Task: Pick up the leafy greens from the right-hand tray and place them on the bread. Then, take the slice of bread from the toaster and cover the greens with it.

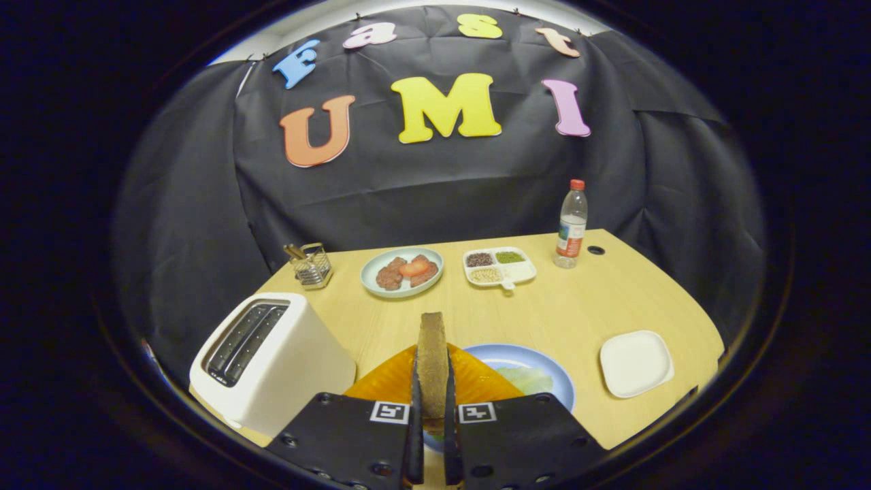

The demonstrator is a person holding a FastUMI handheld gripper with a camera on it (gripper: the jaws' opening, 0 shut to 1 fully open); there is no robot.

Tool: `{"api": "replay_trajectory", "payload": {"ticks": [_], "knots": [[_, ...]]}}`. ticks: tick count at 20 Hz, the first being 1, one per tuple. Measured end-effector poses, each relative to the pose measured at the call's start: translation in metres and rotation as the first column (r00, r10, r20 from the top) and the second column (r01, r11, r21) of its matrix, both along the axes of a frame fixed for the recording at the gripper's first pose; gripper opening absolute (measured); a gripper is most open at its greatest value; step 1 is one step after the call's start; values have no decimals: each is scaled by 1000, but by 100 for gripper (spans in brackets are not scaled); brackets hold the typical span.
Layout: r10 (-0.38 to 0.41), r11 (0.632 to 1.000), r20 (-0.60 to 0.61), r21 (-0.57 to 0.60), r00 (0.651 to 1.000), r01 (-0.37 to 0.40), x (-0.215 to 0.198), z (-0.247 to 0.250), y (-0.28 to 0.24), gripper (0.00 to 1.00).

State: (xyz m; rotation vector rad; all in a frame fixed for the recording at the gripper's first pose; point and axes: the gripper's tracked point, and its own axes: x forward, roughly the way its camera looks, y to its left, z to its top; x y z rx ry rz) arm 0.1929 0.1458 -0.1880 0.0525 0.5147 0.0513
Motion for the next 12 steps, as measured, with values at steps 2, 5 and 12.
{"api": "replay_trajectory", "payload": {"ticks": [2,5,12], "knots": [[0,1000,-17,-3,1000,0,0,-11,-5,11],[5,1000,-44,11,999,-5,1,-31,-14,12],[-12,997,-24,-72,1000,11,-1,-43,-44,12]]}}
